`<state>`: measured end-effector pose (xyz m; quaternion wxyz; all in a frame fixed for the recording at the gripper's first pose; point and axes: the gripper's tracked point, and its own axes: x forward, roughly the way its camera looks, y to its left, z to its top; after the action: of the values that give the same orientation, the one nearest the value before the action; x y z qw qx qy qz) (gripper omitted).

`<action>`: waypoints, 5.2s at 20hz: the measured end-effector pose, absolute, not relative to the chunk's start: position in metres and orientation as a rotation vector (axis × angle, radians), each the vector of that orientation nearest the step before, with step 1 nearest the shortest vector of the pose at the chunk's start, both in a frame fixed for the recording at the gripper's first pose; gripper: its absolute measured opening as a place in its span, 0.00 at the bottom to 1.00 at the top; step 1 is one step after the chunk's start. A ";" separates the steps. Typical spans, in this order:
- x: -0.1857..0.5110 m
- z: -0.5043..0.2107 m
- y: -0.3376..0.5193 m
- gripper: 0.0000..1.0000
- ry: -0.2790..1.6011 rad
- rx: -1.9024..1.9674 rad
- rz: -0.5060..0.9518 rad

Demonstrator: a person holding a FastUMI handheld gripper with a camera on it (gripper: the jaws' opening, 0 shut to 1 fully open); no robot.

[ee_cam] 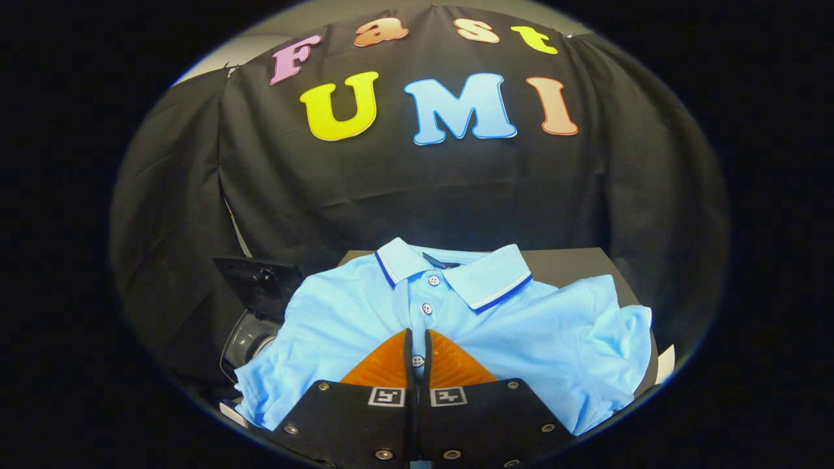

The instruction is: Put the clothes into the washing machine and then close the washing machine lid.

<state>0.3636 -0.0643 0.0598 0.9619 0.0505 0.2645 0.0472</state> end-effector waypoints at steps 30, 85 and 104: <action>0.348 0.144 0.151 0.00 0.341 0.178 0.307; 0.368 -0.126 0.361 0.05 0.593 0.107 0.174; 0.357 -0.089 0.362 0.95 0.483 0.037 0.162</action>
<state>0.3567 0.3622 -0.0895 0.9676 0.0183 0.2387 0.0803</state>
